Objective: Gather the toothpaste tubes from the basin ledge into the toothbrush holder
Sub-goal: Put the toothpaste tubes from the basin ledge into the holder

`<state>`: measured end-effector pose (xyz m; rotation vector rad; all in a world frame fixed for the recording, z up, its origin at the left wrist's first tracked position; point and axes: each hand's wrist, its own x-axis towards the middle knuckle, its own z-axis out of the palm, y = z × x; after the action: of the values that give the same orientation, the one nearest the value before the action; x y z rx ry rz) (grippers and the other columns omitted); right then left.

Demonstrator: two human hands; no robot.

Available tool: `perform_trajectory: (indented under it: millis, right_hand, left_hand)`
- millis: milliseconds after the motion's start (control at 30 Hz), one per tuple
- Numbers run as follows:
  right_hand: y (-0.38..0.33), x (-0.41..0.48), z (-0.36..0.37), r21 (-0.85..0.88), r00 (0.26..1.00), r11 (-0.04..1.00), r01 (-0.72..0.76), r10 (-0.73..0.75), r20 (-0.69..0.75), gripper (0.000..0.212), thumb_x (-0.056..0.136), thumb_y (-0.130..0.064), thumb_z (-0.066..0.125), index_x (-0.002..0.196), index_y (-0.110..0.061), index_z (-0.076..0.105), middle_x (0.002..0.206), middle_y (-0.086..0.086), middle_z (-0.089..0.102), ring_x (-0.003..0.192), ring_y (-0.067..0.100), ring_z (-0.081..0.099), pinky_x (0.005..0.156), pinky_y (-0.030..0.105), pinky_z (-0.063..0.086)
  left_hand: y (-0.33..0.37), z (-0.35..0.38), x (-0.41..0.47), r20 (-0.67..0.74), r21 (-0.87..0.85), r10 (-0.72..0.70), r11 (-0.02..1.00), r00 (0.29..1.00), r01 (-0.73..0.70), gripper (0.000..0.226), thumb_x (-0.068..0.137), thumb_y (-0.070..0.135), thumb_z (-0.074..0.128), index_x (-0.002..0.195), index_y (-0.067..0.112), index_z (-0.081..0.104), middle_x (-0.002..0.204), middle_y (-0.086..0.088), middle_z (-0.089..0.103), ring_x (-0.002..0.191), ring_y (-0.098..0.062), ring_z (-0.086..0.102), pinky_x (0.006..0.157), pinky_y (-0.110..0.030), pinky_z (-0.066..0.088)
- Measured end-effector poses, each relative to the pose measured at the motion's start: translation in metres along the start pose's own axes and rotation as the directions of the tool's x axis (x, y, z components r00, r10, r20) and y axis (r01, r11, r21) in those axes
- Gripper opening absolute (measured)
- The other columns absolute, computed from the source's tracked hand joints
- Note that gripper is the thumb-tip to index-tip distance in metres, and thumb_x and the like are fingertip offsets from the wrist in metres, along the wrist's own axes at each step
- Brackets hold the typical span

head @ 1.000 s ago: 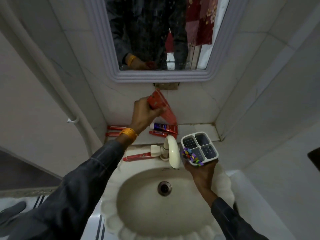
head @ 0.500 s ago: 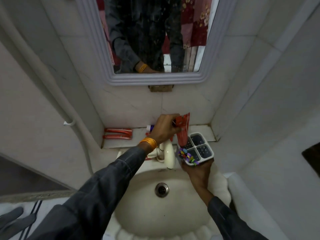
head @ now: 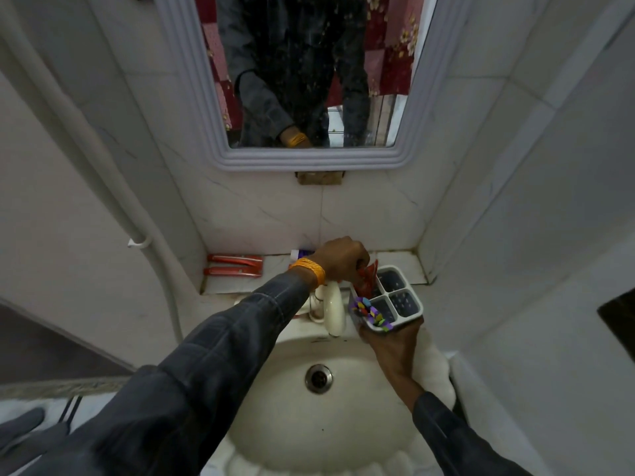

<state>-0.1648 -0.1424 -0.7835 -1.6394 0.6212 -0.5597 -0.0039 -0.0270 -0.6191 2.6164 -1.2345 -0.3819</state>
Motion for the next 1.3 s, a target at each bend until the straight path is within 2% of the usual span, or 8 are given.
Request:
perform_trajectory:
  millis: [133,333,567,700,867,933,1133,1300]
  right_hand:
    - [0.001,0.004,-0.001,0.000,1.000,1.000,-0.007,0.007,0.005,0.111,0.057,-0.013,0.109,0.151,-0.012,0.052,0.138,0.008,0.073,0.123,0.023,0.075,0.096,0.060,0.064]
    - [0.003,0.004,-0.002,0.020,1.000,1.000,-0.012,0.012,0.009,0.114,0.053,-0.009,0.108,0.151,-0.014,0.050,0.140,0.007,0.072,0.124,0.027,0.074,0.094,0.065,0.063]
    - [-0.002,0.000,-0.001,0.027,0.999,1.000,0.015,-0.016,0.037,0.111,0.055,0.005,0.106,0.149,-0.010,0.047,0.143,0.007,0.067,0.128,0.012,0.071,0.109,0.044,0.060]
    - [-0.006,-0.002,-0.004,0.023,0.998,0.999,0.039,-0.041,0.056,0.112,0.058,0.010,0.103,0.150,-0.009,0.042,0.144,0.007,0.062,0.120,-0.018,0.064,0.105,0.016,0.056]
    - [-0.007,-0.001,-0.007,-0.005,0.997,1.000,0.012,-0.012,0.075,0.117,0.058,0.001,0.105,0.155,-0.006,0.041,0.150,0.010,0.062,0.135,0.019,0.066,0.115,0.042,0.055]
    - [-0.008,-0.001,-0.007,-0.008,0.997,1.000,0.013,-0.012,0.076,0.111,0.058,0.003,0.105,0.151,-0.010,0.045,0.147,0.008,0.064,0.130,0.006,0.067,0.112,0.036,0.057]
    - [-0.005,-0.002,-0.007,-0.019,0.998,1.000,-0.006,0.007,0.066,0.117,0.059,-0.002,0.105,0.156,-0.009,0.040,0.151,0.009,0.061,0.138,0.024,0.064,0.116,0.054,0.054]
    - [-0.009,0.001,-0.006,-0.016,0.997,1.000,-0.001,0.002,0.079,0.120,0.057,-0.025,0.108,0.157,-0.016,0.042,0.151,0.002,0.064,0.137,0.020,0.065,0.112,0.056,0.056]
  left_hand:
    - [-0.005,0.002,-0.002,0.032,-0.200,-0.038,0.979,0.999,0.043,0.021,0.075,0.033,0.079,0.080,0.013,0.072,0.082,-0.004,0.073,0.076,-0.021,0.067,0.075,-0.036,0.058]
    - [-0.044,0.009,-0.037,-0.154,-0.473,-0.280,0.863,0.948,0.178,0.036,0.092,0.044,0.058,0.079,0.012,0.069,0.073,-0.003,0.067,0.065,-0.016,0.060,0.063,-0.030,0.048]
    - [-0.114,0.088,-0.115,0.151,0.003,-0.498,0.864,0.854,0.503,0.031,0.080,0.031,0.075,0.107,0.018,0.066,0.104,-0.006,0.070,0.092,-0.024,0.066,0.084,-0.034,0.056]
    - [-0.105,0.109,-0.110,0.013,0.136,-0.463,0.879,0.886,0.458,0.039,0.084,0.026,0.071,0.119,0.015,0.061,0.116,-0.010,0.068,0.101,-0.027,0.066,0.089,-0.037,0.054]
    - [-0.102,0.118,-0.106,-0.005,0.284,-0.441,0.860,0.898,0.424,0.026,0.090,0.027,0.063,0.112,0.013,0.067,0.113,-0.010,0.070,0.101,-0.026,0.066,0.090,-0.037,0.054]
    - [-0.103,0.119,-0.110,-0.004,0.334,-0.437,0.847,0.899,0.413,0.029,0.090,0.026,0.064,0.113,0.009,0.067,0.114,-0.013,0.068,0.103,-0.029,0.066,0.090,-0.037,0.053]
    - [-0.114,0.039,-0.106,-0.129,-0.058,-0.513,0.858,0.849,0.510,0.018,0.086,0.022,0.070,0.091,0.005,0.073,0.091,-0.014,0.074,0.086,-0.029,0.070,0.079,-0.037,0.057]
    - [-0.085,-0.051,-0.084,-0.291,-0.419,-0.384,0.875,0.876,0.244,0.012,0.087,0.014,0.069,0.097,0.007,0.071,0.096,-0.010,0.073,0.074,-0.016,0.071,0.073,-0.029,0.061]
